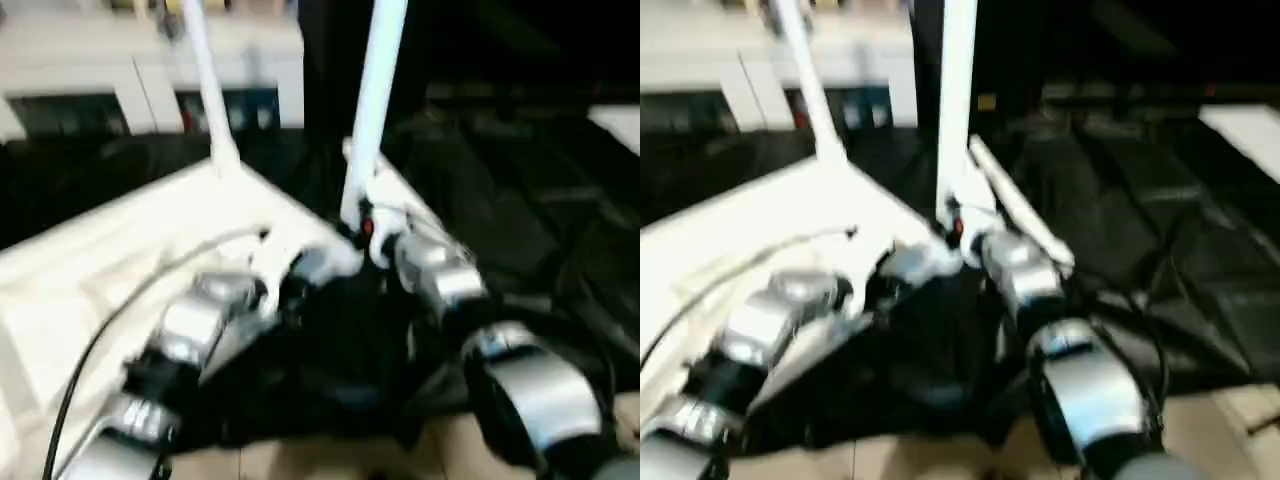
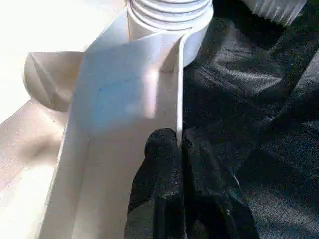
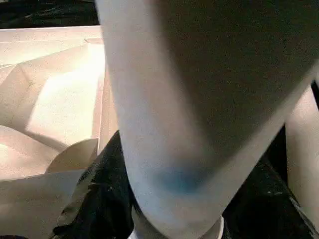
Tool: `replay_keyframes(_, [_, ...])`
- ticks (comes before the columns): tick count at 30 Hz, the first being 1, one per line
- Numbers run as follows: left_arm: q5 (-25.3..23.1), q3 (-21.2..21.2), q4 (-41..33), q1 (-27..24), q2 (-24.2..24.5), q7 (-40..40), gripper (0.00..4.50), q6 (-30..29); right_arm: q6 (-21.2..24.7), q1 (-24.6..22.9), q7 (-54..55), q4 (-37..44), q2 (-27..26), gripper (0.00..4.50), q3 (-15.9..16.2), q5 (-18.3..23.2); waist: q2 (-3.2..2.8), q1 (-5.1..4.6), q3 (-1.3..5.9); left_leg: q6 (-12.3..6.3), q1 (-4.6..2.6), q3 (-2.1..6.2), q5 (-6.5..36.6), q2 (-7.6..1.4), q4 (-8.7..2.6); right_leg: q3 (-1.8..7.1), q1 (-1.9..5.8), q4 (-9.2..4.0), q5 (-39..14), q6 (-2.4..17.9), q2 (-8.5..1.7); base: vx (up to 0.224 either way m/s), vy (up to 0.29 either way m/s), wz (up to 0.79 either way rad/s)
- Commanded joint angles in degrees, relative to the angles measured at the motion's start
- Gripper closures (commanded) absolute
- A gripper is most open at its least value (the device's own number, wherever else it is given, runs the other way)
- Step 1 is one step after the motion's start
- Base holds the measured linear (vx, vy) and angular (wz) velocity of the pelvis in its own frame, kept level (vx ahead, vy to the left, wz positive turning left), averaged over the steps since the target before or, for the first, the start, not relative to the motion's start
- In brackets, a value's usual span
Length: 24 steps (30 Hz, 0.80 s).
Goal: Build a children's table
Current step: Rotate leg to tighten
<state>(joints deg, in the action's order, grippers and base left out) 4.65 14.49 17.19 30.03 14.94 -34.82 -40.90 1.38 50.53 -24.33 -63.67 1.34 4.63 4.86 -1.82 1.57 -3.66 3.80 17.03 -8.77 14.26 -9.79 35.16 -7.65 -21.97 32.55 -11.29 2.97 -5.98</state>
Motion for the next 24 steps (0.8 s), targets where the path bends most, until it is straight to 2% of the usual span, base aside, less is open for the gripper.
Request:
replay_keyframes(1, [0.25,-1.22,-2.68,2.63,-0.97,1.15,4.50,1.36,4.39,-3.83,-2.46,-6.58,-4.23,2.61,2.17,-0.47,-0.63,-0.63,2.28,-1.05,-0.11,1.54,27.10,-2.26,-5.63,1.58,1.39,-6.34,-34.99,0.28,-3.48,0.000,0.000,0.00])
replay_keyframes(2, [0.11,-1.47,-2.87,2.50,-0.57,0.48,4.50,1.19,4.37,-3.29,-2.11,-7.01,-4.59,2.61,1.86,-0.63,-0.83,-0.61,2.43,-1.22,-0.21,1.54,26.33,-2.27,-5.62,1.41,1.42,-6.50,-34.55,-0.07,-3.58,0.000,0.000,0.00])
replay_keyframes(4, [0.09,-1.57,-2.92,2.44,-0.48,0.18,4.50,1.14,4.36,-3.06,-2.00,-7.20,-4.74,2.61,1.75,-0.72,-0.94,-0.59,2.54,-1.35,0.04,1.55,24.81,-2.36,-5.83,1.20,1.67,-6.50,-32.47,0.53,-3.67,0.000,0.000,0.00])
replay_keyframes(6, [0.37,-1.47,-3.41,2.09,-0.08,-0.39,4.50,1.15,4.67,-2.58,-2.79,-7.58,-5.18,2.61,1.00,-0.59,-0.96,-0.58,2.32,-1.08,0.02,1.60,25.22,-2.43,-5.90,0.91,1.47,-6.66,-32.79,0.51,-3.67,0.000,0.000,0.00])
replay_keyframes(7, [0.64,-1.26,-3.85,1.79,0.33,-0.98,4.50,1.37,4.74,-2.36,-3.11,-7.67,-5.31,2.61,0.63,-0.50,-1.01,-0.70,2.31,-0.90,0.18,1.75,25.70,-2.49,-5.99,0.74,1.64,-6.64,-32.97,0.25,-3.69,0.000,0.000,0.00])
replay_keyframes(9, [1.04,-0.83,-4.59,1.29,1.15,-2.33,4.50,1.90,4.55,-1.87,-3.15,-7.90,-5.42,2.05,0.15,-0.84,-1.11,-0.92,2.20,-0.70,0.39,1.94,26.47,-2.60,-6.17,0.72,1.67,-6.57,-32.73,0.14,-3.69,0.000,0.000,0.00])
replay_keyframes(10, [1.16,-0.51,-5.04,1.03,1.62,-3.21,4.50,2.43,4.50,-1.58,-3.33,-7.89,-5.41,2.05,-0.06,-0.81,-1.14,-0.98,2.26,-0.49,0.19,2.01,27.05,-2.67,-6.20,0.76,1.58,-6.53,-32.74,0.35,-3.84,0.000,0.000,0.00])
replay_keyframes(12, [1.59,-0.31,-5.97,0.55,2.24,-4.27,4.50,2.09,4.33,-1.02,-3.98,-7.71,-5.37,1.81,-0.26,-0.82,-1.05,-1.33,2.27,-0.58,0.62,2.11,26.42,-2.72,-6.33,1.04,1.74,-6.32,-32.01,0.98,-3.94,0.000,0.000,0.00])
replay_keyframes(13, [1.65,-0.03,-6.44,0.30,2.71,-4.99,4.50,2.39,4.19,-0.71,-4.14,-7.58,-5.33,1.74,-0.35,-0.87,-1.14,-1.38,2.40,-0.43,0.69,2.17,25.97,-2.78,-6.34,1.21,1.83,-5.98,-31.06,1.56,-4.01,0.000,0.000,0.00])
replay_keyframes(15, [1.76,0.34,-7.09,-0.06,3.40,-6.15,4.50,2.70,3.97,-0.15,-4.86,-7.46,-5.23,1.52,-0.47,-0.94,-1.18,-1.43,2.57,-0.65,1.37,2.04,23.42,-2.99,-6.49,1.97,2.01,-5.24,-27.53,4.01,-4.08,0.000,0.000,0.00])
replay_keyframes(17, [1.85,0.58,-7.66,-0.34,3.95,-7.05,4.50,2.99,3.76,0.28,-5.48,-7.26,-5.13,1.42,-0.59,-0.96,-1.11,-1.23,2.70,-0.63,1.39,1.69,20.66,-2.97,-6.41,2.55,1.88,-4.82,-24.65,6.07,-4.10,0.000,0.000,0.00])
replay_keyframes(18, [2.10,0.64,-8.43,-0.74,4.51,-7.80,4.50,2.78,3.56,0.83,-6.41,-6.88,-4.93,1.29,-0.69,-0.88,-1.10,-1.05,2.98,-0.60,1.51,1.54,18.49,-3.07,-6.33,2.85,1.98,-4.30,-21.54,7.82,-4.11,0.000,0.000,0.00])
replay_keyframes(19, [2.27,0.67,-8.96,-1.01,4.88,-8.27,4.50,2.61,3.42,1.20,-7.00,-6.60,-4.79,1.21,-0.76,-0.83,-1.05,-0.96,3.47,-0.77,1.99,1.43,14.72,-3.26,-6.23,3.14,2.37,-3.41,-16.54,9.69,-4.11,0.000,0.000,0.00])
replay_keyframes(20, [2.96,0.99,-10.47,-1.94,6.05,-10.86,4.50,3.88,2.89,1.92,-9.53,-5.70,-4.29,1.21,-0.86,-1.04,-0.91,-0.83,3.64,-1.73,2.24,1.16,12.15,-3.12,-6.03,3.19,2.37,-3.04,-13.57,10.99,-3.96,0.000,0.000,0.00])
replay_keyframes(21, [3.06,0.98,-10.72,-2.08,6.22,-11.09,4.50,3.70,2.72,1.96,-10.14,-5.48,-4.16,1.06,-0.75,-1.14,-0.78,-0.89,3.67,-2.24,2.51,1.08,11.49,-3.04,-5.95,3.25,2.41,-2.91,-13.47,11.35,-3.90,0.000,0.000,0.00])
replay_keyframes(22, [3.17,0.96,-11.00,-2.23,6.43,-11.34,4.50,3.49,2.54,2.02,-10.82,-5.22,-4.01,0.90,-0.62,-1.25,-0.84,-0.85,3.59,-2.44,2.54,0.86,11.12,-2.91,-5.82,3.34,2.22,-2.95,-13.86,11.70,-3.78,0.000,0.000,0.00])
replay_keyframes(24, [3.60,0.80,-11.67,-2.74,7.31,-12.69,4.50,3.65,1.91,1.76,-14.76,-3.27,-2.91,0.76,0.61,-1.79,-0.59,-0.30,3.89,-3.25,1.75,0.08,8.35,-2.72,-5.14,3.86,1.37,-2.71,-12.08,13.59,-3.62,0.061,-0.051,0.20])
